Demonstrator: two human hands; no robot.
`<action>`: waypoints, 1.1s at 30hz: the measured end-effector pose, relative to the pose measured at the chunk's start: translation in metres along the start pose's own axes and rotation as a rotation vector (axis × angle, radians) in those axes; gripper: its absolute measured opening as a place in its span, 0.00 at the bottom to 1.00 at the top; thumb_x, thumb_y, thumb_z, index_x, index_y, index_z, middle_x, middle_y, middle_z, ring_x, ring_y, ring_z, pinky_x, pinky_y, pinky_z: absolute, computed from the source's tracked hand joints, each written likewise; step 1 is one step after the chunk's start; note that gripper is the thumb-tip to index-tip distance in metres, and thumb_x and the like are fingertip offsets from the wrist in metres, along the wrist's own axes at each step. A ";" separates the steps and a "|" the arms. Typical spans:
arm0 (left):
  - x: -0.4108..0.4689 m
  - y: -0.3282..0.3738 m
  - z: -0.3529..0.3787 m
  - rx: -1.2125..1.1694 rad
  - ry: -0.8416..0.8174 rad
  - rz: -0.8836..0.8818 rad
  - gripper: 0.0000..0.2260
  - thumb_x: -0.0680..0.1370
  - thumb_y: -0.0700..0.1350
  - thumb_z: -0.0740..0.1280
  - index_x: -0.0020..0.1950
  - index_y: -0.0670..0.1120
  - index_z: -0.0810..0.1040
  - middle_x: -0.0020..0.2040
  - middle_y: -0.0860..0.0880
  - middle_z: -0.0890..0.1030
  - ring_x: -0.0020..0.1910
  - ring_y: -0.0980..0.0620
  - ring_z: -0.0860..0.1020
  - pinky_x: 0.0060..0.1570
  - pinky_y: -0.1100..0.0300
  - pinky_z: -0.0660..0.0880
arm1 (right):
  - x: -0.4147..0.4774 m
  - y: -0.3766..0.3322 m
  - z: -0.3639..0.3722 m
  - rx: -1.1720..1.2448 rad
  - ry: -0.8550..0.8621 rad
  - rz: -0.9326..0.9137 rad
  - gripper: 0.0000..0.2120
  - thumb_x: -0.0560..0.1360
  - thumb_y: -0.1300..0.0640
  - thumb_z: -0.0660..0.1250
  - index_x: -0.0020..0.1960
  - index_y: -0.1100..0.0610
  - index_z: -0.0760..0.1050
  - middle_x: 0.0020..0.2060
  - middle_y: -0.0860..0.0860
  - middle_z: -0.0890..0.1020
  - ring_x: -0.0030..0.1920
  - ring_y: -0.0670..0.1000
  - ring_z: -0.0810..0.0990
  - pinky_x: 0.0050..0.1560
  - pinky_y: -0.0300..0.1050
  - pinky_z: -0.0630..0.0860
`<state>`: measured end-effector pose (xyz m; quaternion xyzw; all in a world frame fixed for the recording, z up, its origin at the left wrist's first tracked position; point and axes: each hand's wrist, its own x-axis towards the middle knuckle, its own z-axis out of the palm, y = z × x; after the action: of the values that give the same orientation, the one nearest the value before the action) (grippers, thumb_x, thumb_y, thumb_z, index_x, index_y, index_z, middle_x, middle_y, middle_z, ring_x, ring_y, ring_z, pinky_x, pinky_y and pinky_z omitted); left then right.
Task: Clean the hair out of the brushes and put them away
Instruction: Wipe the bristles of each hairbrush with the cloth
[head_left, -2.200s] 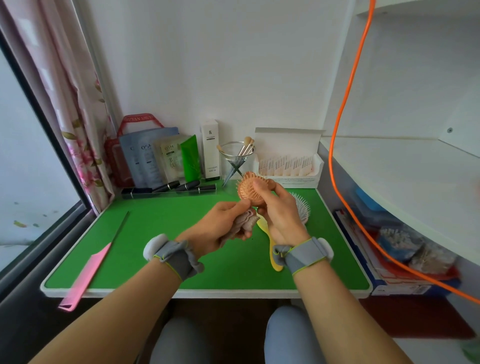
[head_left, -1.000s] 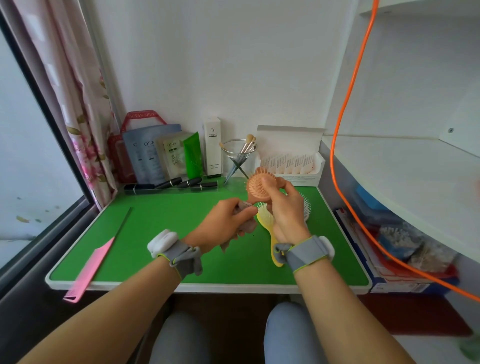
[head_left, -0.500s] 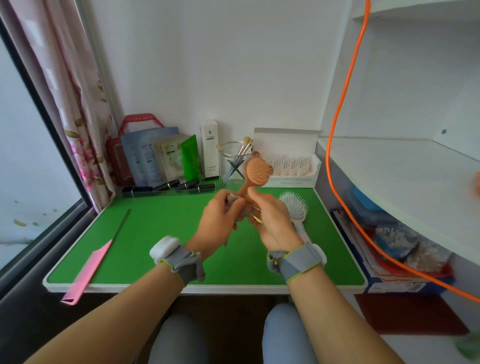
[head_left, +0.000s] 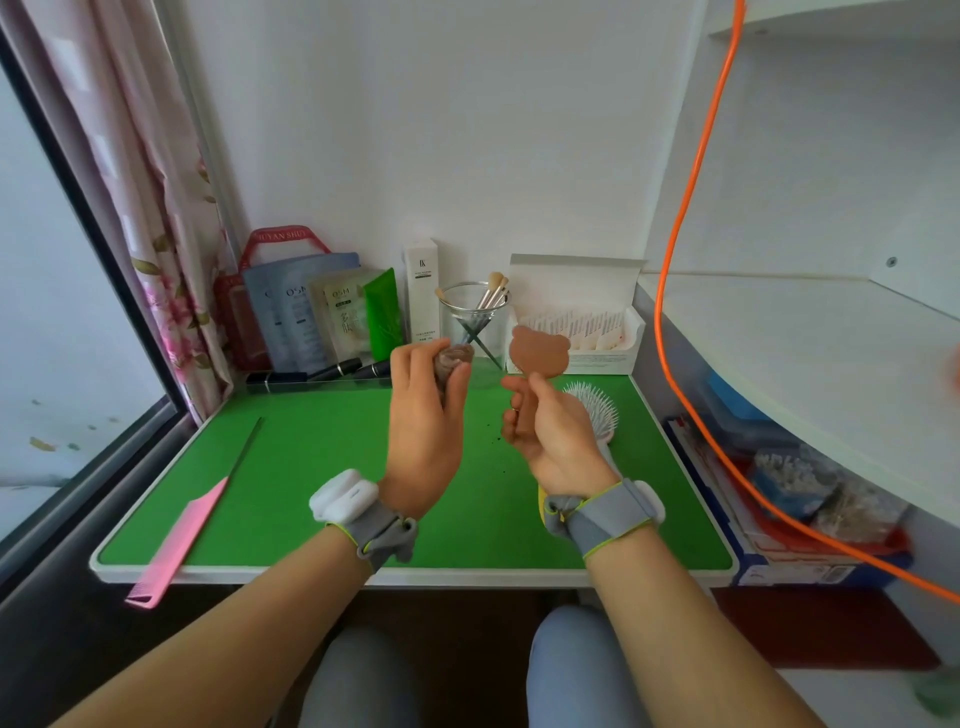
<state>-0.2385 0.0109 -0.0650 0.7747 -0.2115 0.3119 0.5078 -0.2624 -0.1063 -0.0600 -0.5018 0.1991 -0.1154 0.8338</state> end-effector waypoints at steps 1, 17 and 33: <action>0.002 0.002 0.002 0.009 -0.005 0.033 0.13 0.78 0.38 0.64 0.61 0.36 0.73 0.56 0.41 0.71 0.51 0.55 0.70 0.53 0.78 0.63 | -0.001 0.003 0.001 -0.049 -0.011 -0.012 0.16 0.83 0.55 0.55 0.46 0.61 0.77 0.28 0.50 0.68 0.22 0.45 0.67 0.22 0.36 0.64; 0.028 -0.031 0.016 0.160 -0.236 -0.163 0.16 0.82 0.54 0.53 0.69 0.59 0.67 0.75 0.58 0.63 0.77 0.51 0.52 0.73 0.46 0.45 | -0.019 0.030 0.005 -0.404 -0.220 -0.167 0.27 0.82 0.49 0.54 0.26 0.52 0.74 0.23 0.50 0.61 0.20 0.45 0.56 0.21 0.33 0.53; 0.018 -0.041 0.016 0.195 -0.237 -0.214 0.18 0.83 0.53 0.51 0.72 0.55 0.65 0.76 0.57 0.61 0.77 0.51 0.52 0.73 0.47 0.46 | -0.020 0.033 0.002 -0.476 -0.234 -0.134 0.22 0.81 0.47 0.56 0.36 0.58 0.75 0.22 0.48 0.63 0.20 0.46 0.58 0.20 0.36 0.55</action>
<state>-0.1950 0.0126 -0.0842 0.8696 -0.1551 0.1817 0.4321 -0.2790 -0.0810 -0.0843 -0.7058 0.0894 -0.0617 0.7001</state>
